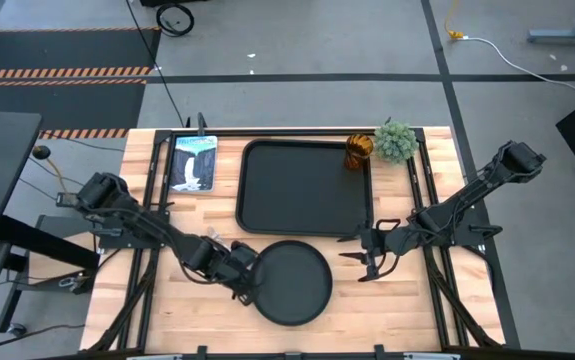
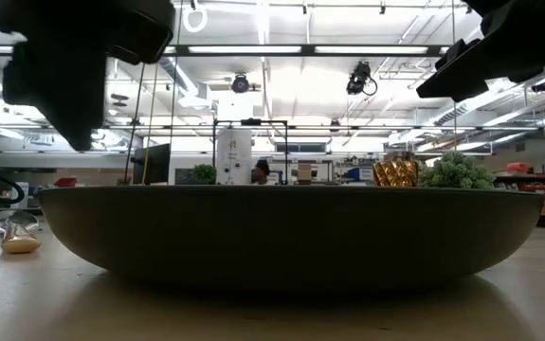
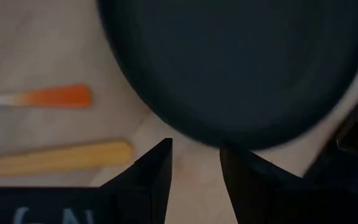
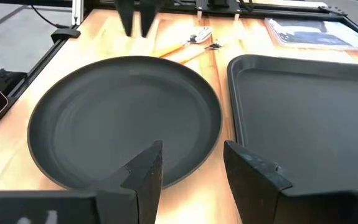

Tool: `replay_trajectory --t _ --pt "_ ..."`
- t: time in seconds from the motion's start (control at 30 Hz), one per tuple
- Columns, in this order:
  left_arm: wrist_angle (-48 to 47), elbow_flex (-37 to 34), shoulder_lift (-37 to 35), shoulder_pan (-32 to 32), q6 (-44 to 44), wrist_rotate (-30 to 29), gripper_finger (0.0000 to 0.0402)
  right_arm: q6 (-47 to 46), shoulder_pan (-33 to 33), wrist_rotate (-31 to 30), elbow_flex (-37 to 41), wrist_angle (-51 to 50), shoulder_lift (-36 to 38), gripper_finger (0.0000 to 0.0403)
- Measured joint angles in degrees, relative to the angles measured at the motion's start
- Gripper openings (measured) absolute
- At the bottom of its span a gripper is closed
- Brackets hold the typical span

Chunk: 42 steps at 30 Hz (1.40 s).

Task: Pick and place plate/cup/fork/spoon on tray
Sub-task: Put the black plate on the black serving tray to the bottom of the brown glass

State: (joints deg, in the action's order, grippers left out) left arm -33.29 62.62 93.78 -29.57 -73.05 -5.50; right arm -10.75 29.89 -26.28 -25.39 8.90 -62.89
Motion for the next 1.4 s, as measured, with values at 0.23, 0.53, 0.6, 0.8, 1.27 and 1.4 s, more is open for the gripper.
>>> replay_trajectory --t 0.23,0.53,0.6,0.8,1.27,1.4 --pt "-0.3 -3.0 0.0 2.8 -1.6 -1.6 0.0159 0.8 0.0 0.0 0.0 0.7 0.0 0.0175" --pt "6.2 -7.4 0.0 9.3 4.6 3.4 0.0162 0.9 0.0 0.0 0.0 1.0 0.0 0.0175" --pt "8.7 -8.2 0.0 10.5 6.1 5.1 0.0162 0.6 0.0 0.0 0.0 0.9 0.0 0.0175" --pt "9.3 -9.8 0.0 12.6 6.7 6.6 0.0162 0.4 0.0 0.4 0.0 0.6 0.0 0.0175" --pt "12.4 -9.8 2.8 12.8 7.6 7.3 0.0128 0.4 0.0 0.4 0.0 1.8 0.0 0.0175" --pt "12.4 -9.8 2.8 13.0 7.7 7.3 0.0109 0.4 0.0 0.4 0.0 1.9 -0.1 0.0175"
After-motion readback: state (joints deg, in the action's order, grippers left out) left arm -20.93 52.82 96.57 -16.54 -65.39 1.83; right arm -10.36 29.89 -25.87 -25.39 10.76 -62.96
